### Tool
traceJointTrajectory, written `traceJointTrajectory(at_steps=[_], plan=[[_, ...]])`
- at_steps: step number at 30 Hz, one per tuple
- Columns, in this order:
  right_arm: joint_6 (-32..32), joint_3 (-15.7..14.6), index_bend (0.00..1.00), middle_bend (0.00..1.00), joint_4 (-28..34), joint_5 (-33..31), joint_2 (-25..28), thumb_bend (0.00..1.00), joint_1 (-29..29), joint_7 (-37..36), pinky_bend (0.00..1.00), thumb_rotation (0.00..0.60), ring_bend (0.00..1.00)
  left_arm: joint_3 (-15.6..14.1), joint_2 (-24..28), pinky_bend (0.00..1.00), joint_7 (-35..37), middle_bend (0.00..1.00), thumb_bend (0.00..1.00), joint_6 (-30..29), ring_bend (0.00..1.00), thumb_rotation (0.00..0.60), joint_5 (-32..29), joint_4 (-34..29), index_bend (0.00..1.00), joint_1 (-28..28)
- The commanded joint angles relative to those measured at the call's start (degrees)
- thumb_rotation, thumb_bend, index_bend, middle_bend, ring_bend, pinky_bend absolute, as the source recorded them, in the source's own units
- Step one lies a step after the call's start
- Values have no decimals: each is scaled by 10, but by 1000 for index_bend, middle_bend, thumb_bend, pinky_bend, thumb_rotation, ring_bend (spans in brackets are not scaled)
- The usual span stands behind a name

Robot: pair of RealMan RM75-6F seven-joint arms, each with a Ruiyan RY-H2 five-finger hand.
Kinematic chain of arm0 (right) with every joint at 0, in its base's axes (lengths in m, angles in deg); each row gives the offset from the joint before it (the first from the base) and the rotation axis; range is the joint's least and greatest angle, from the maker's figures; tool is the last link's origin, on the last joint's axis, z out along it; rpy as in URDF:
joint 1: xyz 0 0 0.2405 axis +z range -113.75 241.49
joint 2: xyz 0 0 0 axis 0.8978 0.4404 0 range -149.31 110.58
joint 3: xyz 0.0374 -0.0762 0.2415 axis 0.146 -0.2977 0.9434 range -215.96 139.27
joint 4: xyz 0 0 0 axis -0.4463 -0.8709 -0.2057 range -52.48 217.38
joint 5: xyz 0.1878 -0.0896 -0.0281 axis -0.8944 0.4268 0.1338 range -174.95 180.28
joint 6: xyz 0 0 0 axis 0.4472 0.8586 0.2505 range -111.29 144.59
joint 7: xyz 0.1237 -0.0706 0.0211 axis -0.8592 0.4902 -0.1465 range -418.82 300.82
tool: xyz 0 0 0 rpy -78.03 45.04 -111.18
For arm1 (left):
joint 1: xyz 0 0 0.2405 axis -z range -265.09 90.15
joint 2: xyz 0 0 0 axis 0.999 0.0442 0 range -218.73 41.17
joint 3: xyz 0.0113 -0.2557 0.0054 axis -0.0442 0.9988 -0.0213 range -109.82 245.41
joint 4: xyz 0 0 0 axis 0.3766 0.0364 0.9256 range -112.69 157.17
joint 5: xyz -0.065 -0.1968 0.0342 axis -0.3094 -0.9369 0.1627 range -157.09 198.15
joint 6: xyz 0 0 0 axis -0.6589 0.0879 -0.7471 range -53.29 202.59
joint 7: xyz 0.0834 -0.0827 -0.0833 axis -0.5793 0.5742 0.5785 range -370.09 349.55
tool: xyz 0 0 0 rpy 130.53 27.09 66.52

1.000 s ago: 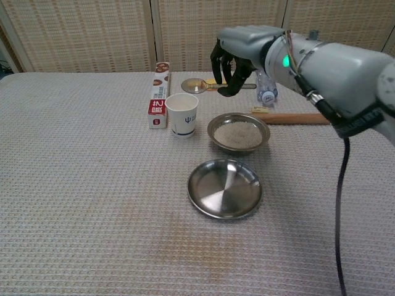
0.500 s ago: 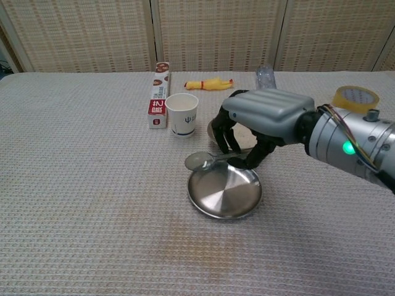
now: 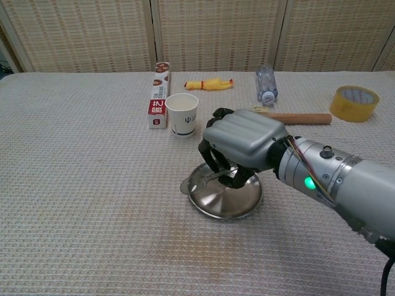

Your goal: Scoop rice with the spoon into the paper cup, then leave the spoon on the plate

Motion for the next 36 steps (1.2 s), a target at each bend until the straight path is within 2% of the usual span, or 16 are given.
traceJointTrajectory(at_steps=[1, 5, 12, 15, 18, 21, 23, 25, 27, 31, 36], plan=[[-9, 0, 629, 504, 5, -21, 1, 328, 6, 33, 0, 600, 81, -1, 0, 198, -1, 0, 484, -3, 0, 600, 4, -1, 0, -1], [-7, 2, 484, 438, 11, -29, 1, 328, 8, 53, 0, 600, 58, -2, 0, 198, -2, 0, 484, -8, 0, 600, 9, -1, 0, -2], [-9, -1, 345, 396, 34, -51, 18, 283, 9, 80, 0, 600, 34, -3, -1, 200, -4, 0, 483, -2, 0, 600, 8, 0, 0, -1], [-4, -2, 258, 366, 61, -62, 36, 255, 8, 89, 0, 600, 10, -3, -1, 200, -6, 0, 483, -5, 0, 600, 10, -1, 0, -2], [37, -4, 197, 343, 114, -45, 73, 234, -10, 87, 0, 600, 0, -4, 0, 200, -6, 0, 483, -12, 0, 600, 13, -2, 0, -5], [133, -21, 115, 228, 186, 26, 127, 213, -66, 43, 0, 600, 0, -3, 1, 199, 6, 0, 483, -28, 0, 600, 19, 1, 0, -9], [215, -47, 64, 159, 211, 100, 162, 208, -124, -26, 0, 600, 0, 6, -10, 184, 31, 0, 483, -66, 0, 600, 39, 21, 0, -11], [301, -78, 25, 132, 192, 180, 187, 207, -187, -111, 0, 600, 0, 19, -30, 154, 49, 0, 482, -112, 0, 600, 55, 55, 0, -17], [365, -101, 13, 109, 154, 220, 201, 207, -239, -173, 0, 600, 0, 25, -44, 137, 58, 0, 478, -139, 0, 600, 60, 77, 0, -23], [447, -124, 0, 32, 99, 223, 226, 207, -335, -275, 0, 600, 0, 30, -52, 134, 59, 0, 471, -144, 0, 600, 47, 87, 0, -28], [463, -122, 0, 0, 55, 215, 247, 208, -387, -348, 0, 600, 0, 33, -57, 134, 21, 0, 461, -124, 0, 600, 34, 78, 0, -25]])
